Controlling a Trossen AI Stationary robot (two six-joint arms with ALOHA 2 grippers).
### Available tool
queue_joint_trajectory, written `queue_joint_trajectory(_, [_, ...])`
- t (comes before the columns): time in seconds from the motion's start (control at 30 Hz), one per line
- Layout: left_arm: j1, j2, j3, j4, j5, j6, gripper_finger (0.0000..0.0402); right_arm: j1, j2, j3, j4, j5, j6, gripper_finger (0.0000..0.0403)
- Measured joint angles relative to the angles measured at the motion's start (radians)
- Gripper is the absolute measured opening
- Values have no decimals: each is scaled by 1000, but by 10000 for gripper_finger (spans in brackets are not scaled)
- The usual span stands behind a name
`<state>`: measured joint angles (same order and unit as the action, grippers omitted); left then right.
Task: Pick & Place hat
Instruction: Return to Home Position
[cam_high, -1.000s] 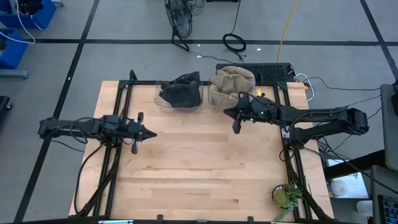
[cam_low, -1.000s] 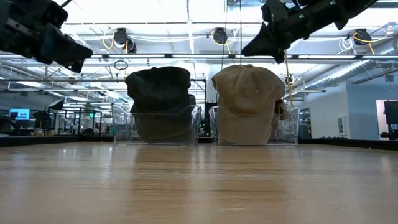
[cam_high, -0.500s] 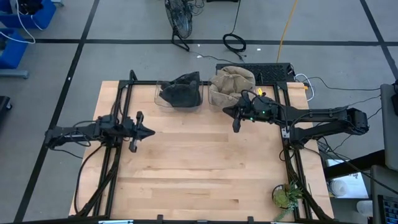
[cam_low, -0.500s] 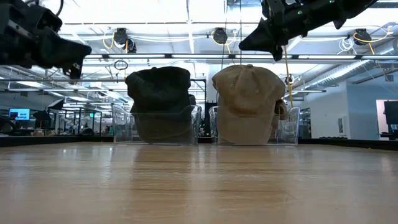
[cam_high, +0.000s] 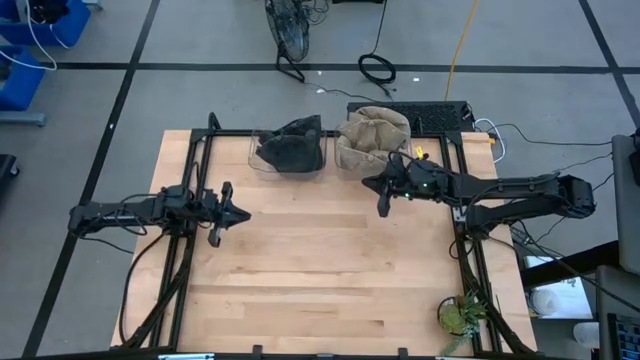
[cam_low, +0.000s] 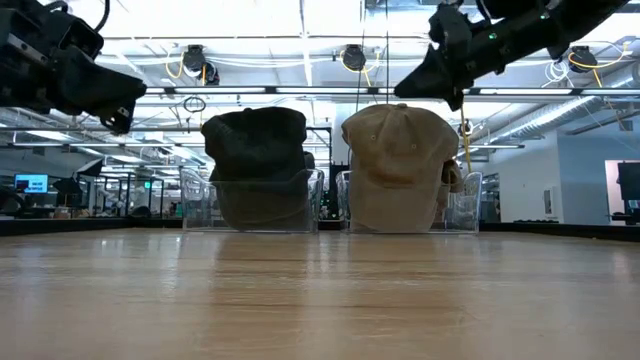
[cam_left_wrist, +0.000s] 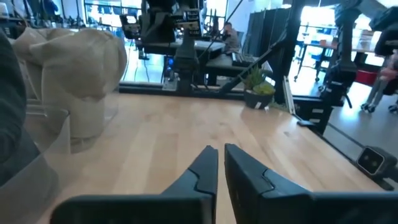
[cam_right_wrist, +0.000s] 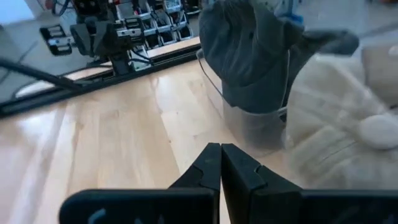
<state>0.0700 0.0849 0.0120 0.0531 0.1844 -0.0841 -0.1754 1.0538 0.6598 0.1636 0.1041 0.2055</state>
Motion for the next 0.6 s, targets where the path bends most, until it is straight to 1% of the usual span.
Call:
queue_joint_trajectory(0.13, [0,0,-1,7,0,0,40,7,-89,-78,11,-7,-115,0])
queue_joint_trajectory(0.2, [0,0,-1,7,0,0,40,7,-148,-161,88,-54,-141,0])
queue_joint_trajectory(0.27, [0,0,-1,7,0,0,41,7,-207,-271,206,-79,-116,0])
queue_joint_trajectory(0.37, [0,0,-1,8,0,0,41,22,-283,-437,399,-77,-14,0])
queue_joint_trajectory(0.43, [0,0,-1,9,0,0,41,42,-334,-528,484,-74,27,0])
queue_joint_trajectory(0.53, [0,0,-1,9,-1,0,42,89,-397,-610,501,-75,44,0])
queue_joint_trajectory(0.6, [0,0,-1,9,-1,0,42,118,-443,-635,476,-75,41,0])
